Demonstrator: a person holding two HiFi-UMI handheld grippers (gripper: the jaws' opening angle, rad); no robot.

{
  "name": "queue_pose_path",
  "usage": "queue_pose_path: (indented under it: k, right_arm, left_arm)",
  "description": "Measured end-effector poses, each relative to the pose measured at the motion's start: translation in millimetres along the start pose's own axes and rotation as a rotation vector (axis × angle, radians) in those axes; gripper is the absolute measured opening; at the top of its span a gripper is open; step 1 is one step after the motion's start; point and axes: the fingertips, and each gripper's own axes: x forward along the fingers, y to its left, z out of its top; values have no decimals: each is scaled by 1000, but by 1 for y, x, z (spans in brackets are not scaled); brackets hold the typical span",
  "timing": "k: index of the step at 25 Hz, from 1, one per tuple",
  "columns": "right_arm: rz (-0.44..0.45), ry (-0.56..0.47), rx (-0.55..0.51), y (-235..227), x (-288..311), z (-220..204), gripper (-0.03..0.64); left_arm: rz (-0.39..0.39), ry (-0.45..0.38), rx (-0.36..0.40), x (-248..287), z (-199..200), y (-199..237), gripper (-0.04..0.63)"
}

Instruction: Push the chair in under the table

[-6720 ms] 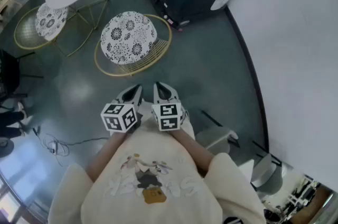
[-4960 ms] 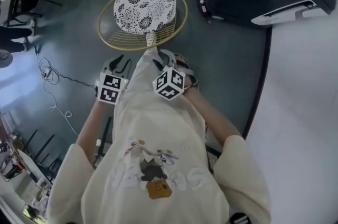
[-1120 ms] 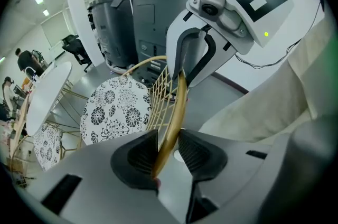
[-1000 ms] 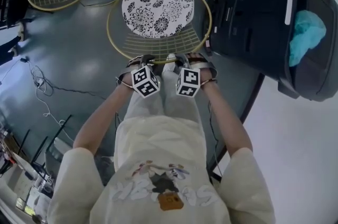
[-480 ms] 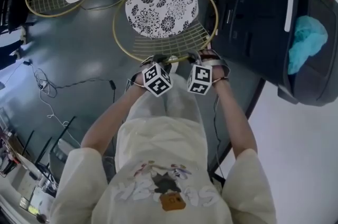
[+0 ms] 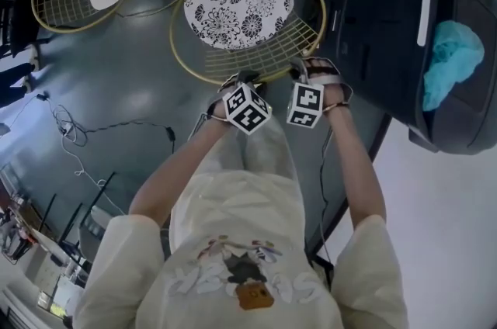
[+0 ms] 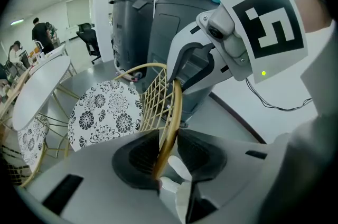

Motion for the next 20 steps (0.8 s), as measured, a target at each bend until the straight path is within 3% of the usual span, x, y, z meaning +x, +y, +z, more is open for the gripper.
queue_pose_path:
  k: [5,9,13,20]
  right_arm:
    - [-27,29,6,-18,1,-16,104]
    - [-46,14,4,-23,4,-21,104]
    - [-61,9,7,-25,3,-26,104]
    - [-99,44,2,-42,5,-41,104]
  left_arm:
    - [-11,-3,109,8,22,3,115]
    - [-17,-4,152,13,28,3,114]
    - [12,-12,168,18,33,3,115]
    - [7,-28,132,27,51,7,115]
